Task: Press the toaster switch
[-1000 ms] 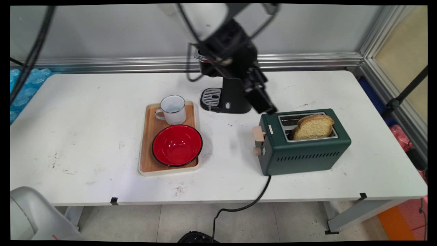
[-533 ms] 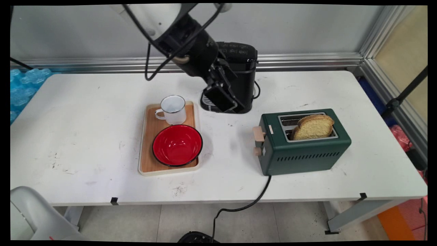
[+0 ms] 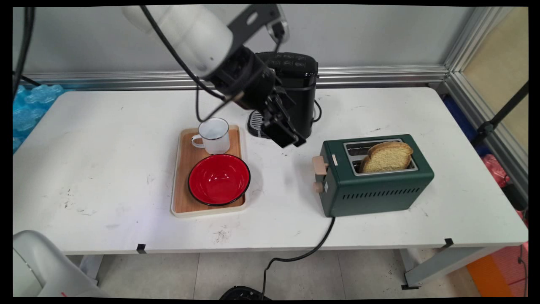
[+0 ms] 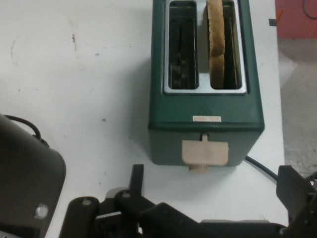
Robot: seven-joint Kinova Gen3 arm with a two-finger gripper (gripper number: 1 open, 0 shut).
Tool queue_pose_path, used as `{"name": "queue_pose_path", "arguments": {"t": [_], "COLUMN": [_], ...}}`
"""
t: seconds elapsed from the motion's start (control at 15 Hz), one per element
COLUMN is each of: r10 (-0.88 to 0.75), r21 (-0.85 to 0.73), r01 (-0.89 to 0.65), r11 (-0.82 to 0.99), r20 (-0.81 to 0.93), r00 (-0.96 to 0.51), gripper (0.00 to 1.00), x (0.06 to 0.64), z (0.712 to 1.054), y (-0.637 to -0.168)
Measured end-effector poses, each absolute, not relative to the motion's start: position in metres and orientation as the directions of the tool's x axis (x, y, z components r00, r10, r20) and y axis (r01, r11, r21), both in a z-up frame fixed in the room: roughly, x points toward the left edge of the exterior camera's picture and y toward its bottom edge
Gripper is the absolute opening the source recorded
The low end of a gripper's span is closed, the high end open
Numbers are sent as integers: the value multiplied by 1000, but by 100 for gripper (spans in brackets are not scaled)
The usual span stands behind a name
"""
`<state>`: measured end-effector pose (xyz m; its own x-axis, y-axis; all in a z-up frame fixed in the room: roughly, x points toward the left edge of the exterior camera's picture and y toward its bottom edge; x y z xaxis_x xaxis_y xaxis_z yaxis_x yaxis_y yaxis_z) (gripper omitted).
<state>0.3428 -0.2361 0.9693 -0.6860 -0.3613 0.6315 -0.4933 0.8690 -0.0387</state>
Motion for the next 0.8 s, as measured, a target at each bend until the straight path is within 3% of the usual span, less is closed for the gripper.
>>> {"name": "queue_pose_path", "arguments": {"t": [0.53, 0.6, 0.8], "r10": [-353, -351, -348], "r21": [-29, -28, -24], "r01": [-468, -463, -452], "r11": [883, 886, 892], "r20": [616, 612, 602], "r00": [-705, -709, -719], "gripper": [100, 0, 0], "x": [309, 305, 296], "z": [927, 922, 912], "y": [-255, -257, -262]}}
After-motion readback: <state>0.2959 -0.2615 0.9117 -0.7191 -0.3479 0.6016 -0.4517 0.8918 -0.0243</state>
